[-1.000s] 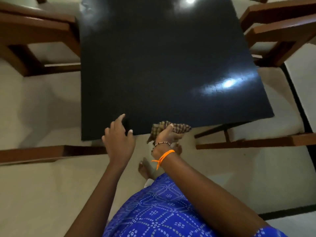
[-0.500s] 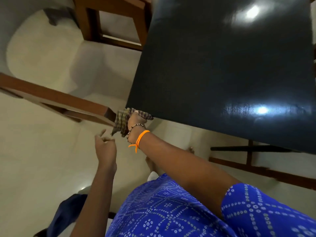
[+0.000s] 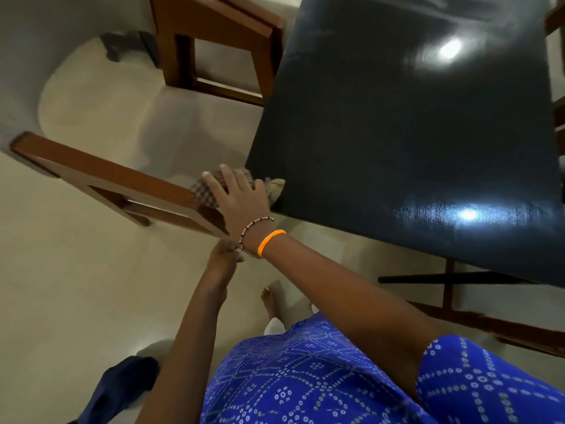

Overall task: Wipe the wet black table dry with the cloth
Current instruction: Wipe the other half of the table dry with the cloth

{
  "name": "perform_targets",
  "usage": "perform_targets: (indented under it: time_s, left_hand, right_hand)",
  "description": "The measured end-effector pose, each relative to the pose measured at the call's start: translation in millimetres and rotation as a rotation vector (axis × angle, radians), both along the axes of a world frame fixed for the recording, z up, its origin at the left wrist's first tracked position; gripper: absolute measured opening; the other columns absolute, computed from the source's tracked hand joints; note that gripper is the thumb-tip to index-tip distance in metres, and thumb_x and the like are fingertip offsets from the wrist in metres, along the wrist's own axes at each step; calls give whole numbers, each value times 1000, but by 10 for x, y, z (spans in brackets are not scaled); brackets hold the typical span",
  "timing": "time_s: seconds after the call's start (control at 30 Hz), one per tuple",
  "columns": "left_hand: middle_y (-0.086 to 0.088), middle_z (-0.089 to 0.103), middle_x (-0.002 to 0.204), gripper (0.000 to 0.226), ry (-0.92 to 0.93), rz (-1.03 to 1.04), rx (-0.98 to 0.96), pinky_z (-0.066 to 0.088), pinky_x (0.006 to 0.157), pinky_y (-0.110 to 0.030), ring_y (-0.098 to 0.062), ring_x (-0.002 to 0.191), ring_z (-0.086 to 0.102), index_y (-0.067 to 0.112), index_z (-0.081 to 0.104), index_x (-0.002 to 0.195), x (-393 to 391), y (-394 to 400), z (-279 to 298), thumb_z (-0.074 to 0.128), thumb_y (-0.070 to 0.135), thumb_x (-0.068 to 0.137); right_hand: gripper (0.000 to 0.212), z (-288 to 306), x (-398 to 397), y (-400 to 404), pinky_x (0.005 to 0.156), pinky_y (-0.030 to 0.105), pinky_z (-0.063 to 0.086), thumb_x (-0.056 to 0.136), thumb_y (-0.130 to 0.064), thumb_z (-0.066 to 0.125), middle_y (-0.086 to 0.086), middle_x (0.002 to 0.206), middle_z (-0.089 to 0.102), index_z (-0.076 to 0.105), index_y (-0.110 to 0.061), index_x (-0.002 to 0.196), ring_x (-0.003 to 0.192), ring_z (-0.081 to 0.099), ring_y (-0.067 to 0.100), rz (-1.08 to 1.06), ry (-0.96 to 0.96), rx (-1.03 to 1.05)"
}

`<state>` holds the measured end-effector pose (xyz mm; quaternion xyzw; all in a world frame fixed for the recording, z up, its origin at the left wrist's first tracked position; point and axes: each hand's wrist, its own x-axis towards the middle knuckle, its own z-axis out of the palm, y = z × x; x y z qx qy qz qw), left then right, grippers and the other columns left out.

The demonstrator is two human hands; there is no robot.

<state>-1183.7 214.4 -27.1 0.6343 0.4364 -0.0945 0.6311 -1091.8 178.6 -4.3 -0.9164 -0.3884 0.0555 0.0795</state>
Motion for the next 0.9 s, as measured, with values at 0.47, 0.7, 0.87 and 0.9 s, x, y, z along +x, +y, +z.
perform_targets:
  time_s: [0.47,0.7,0.87,0.9]
  left_hand:
    - [-14,54,125,42,98,-453,-94,38,104,-44,-29,118,49,16,42,136,504,-725,15,40,9,94]
    - [-9,58,105,28,119,-670,-102,45,85,-36,-18,88,51,17,49,121,780,-1442,148,45,18,94]
    - [2,49,93,48,92,-850,-207,42,74,-22,-10,81,47,16,32,140,826,-2098,205,45,11,94]
    - [4,48,90,52,99,-868,-206,41,73,-20,-9,79,46,14,27,143,837,-2237,204,44,11,94]
  right_hand:
    - [74,-574,204,-1843,113,60,19,85,-15,61,7,157,24,25,-31,147,144,24,28,-109,-99,-53]
    - [76,-594,306,-2819,111,57,18,80,-21,69,8,153,32,31,-31,145,141,31,29,-108,-122,-88]
    - [74,-556,340,-3575,109,60,24,80,-24,68,9,152,33,33,-30,144,140,32,31,-148,-81,-121]
    - [70,-546,341,-3760,109,61,23,82,-24,64,9,153,33,32,-30,144,141,31,31,-166,-62,-125]
